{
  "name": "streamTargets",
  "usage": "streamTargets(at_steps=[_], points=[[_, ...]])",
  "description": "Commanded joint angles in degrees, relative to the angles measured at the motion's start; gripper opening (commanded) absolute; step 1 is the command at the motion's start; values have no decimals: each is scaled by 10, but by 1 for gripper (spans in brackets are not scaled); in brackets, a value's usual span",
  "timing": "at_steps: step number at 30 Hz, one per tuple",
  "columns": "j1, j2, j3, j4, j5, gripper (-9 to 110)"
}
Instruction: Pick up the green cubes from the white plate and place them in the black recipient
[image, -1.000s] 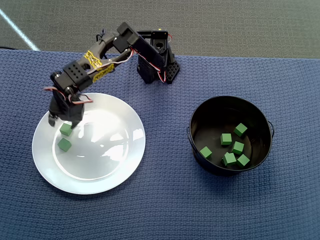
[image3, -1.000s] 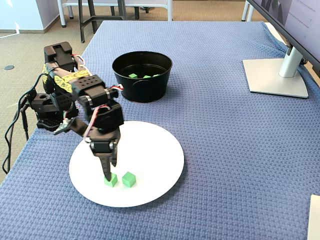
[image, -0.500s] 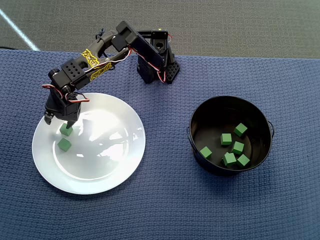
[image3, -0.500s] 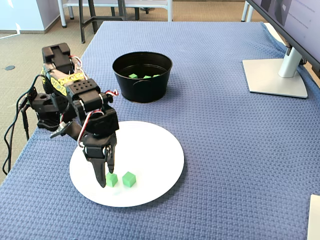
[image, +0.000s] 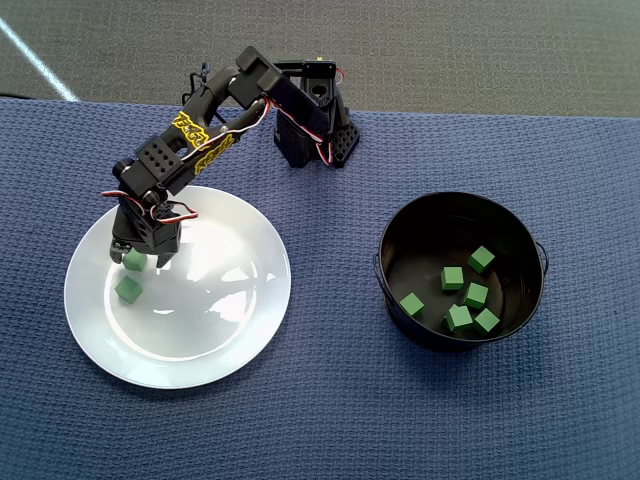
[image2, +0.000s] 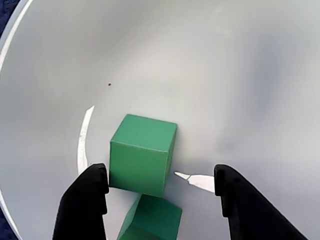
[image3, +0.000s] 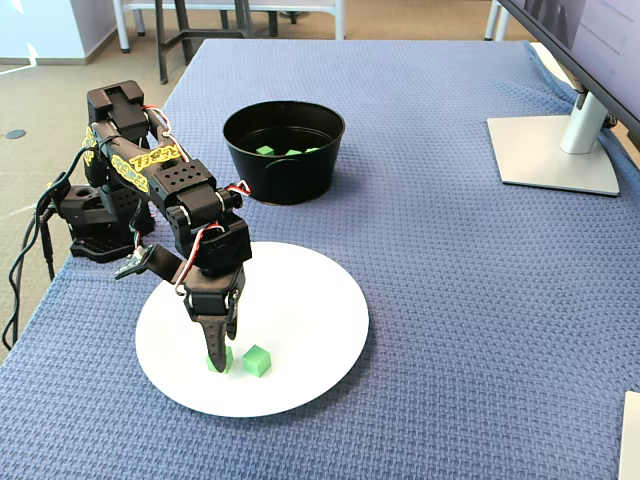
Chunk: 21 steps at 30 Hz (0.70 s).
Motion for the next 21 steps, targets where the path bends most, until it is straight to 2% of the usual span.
streamTargets(at_steps=[1,6,11,17,21], points=[[0,57,3,-10,-6,19],[4,59,6,-12,-4,15],[4,47,-17,-11,-49,0],[0,67,-18,11,-46,0],[-31,147,-33,76,-125,0]])
